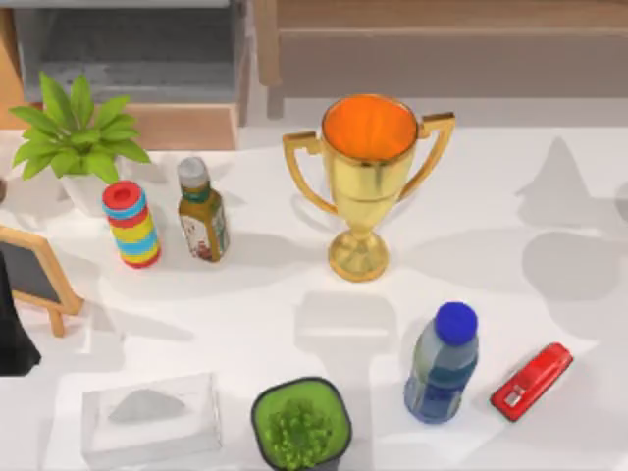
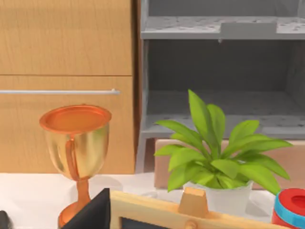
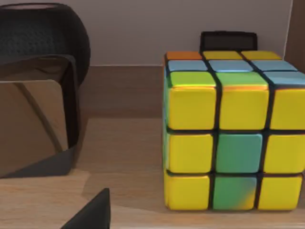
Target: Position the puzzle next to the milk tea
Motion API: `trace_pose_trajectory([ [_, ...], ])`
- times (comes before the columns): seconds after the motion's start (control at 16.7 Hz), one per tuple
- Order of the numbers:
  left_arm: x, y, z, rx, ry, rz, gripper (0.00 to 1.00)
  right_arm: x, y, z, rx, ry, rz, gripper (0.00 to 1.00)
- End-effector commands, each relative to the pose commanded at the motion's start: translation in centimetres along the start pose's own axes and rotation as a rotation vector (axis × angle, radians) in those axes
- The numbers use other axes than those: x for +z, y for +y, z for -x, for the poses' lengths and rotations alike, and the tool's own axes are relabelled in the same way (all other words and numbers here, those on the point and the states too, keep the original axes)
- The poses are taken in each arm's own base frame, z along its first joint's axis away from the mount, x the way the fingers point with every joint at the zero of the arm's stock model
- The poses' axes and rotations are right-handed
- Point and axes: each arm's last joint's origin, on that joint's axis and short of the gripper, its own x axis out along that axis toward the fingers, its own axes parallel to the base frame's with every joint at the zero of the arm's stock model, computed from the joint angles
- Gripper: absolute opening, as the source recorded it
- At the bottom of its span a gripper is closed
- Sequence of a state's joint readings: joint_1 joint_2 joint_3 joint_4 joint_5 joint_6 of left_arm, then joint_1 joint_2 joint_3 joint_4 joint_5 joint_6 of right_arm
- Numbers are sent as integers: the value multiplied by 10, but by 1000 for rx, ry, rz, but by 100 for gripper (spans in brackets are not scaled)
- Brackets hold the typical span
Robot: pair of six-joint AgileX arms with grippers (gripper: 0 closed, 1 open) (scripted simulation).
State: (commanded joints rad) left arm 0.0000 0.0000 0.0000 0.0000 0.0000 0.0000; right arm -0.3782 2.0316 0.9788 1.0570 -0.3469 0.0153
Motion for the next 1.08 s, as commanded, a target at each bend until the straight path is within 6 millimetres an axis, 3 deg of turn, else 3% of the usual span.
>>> trace_pose_trajectory([
  [0.24, 0, 0, 0, 0, 0, 0, 100, 32, 5, -15, -1, -3, 1, 100],
  [0.42, 0, 0, 0, 0, 0, 0, 100, 42, 6, -28, -2, -1, 0, 100],
  [0.54, 0, 0, 0, 0, 0, 0, 100, 36, 3, -38, -2, -1, 0, 100],
  [0.84, 0, 0, 0, 0, 0, 0, 100, -1, -3, -57, -2, 0, 0, 100],
  [1.08, 0, 0, 0, 0, 0, 0, 100, -3, -2, -58, -2, -1, 0, 100],
])
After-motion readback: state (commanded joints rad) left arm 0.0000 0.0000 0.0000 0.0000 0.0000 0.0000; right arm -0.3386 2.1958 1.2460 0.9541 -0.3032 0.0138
